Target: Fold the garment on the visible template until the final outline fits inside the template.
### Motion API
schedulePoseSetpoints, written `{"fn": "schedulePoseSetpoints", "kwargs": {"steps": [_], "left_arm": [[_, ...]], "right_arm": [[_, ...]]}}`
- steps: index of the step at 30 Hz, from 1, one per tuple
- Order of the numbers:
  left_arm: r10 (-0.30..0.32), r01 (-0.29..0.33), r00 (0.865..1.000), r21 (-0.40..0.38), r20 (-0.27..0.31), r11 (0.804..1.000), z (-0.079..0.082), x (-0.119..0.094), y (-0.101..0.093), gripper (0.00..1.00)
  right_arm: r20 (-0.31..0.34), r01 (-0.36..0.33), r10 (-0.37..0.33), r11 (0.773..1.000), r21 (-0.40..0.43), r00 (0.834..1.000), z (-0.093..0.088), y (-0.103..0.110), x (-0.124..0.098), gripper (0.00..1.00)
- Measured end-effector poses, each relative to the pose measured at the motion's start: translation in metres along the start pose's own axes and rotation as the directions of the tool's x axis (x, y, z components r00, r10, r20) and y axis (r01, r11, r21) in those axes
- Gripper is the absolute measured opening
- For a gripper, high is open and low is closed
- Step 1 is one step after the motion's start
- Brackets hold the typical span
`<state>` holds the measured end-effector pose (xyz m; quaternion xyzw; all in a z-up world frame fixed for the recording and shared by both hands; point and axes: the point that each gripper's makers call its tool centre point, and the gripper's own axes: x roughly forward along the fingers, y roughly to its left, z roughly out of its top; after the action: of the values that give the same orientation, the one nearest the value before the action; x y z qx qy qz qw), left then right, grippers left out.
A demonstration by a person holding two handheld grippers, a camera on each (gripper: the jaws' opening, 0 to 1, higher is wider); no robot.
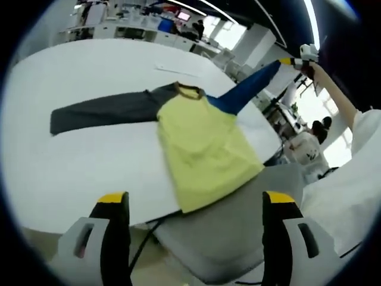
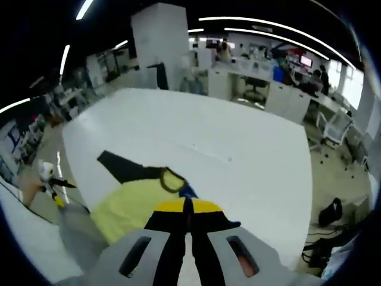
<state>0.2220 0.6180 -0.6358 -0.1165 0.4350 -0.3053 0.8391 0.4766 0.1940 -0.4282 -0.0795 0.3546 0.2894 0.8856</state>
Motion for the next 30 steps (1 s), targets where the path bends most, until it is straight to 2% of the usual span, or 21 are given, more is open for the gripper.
{"fn": "schedulePoseSetpoints", "kwargs": {"steps": [10, 17, 25, 30], "left_arm": [[0.000, 0.000, 1.000, -0.002, 0.006, 1.000, -0.004, -0.006, 0.000, 0.88], [-0.003, 0.003, 1.000, 0.003, 0.008, 1.000, -0.003, -0.008, -0.001, 0.88], [0.001, -0.001, 1.000, -0.003, 0.010, 1.000, -0.005, -0.009, 0.001, 0.88], [0.002, -0.002, 1.000, -0.006, 0.008, 1.000, -0.005, -0.009, 0.002, 0.88]], "right_arm": [[0.018, -0.144, 0.143, 0.987, 0.066, 0.990, 0.014, 0.052, 0.024, 0.02], [0.014, -0.221, 0.221, 0.970, 0.095, 0.975, 0.012, 0.088, 0.042, 0.02], [0.006, -0.260, 0.261, 0.959, 0.117, 0.965, 0.004, 0.118, 0.061, 0.02], [0.009, -0.320, 0.322, 0.937, 0.137, 0.947, 0.000, 0.145, 0.070, 0.02]]}}
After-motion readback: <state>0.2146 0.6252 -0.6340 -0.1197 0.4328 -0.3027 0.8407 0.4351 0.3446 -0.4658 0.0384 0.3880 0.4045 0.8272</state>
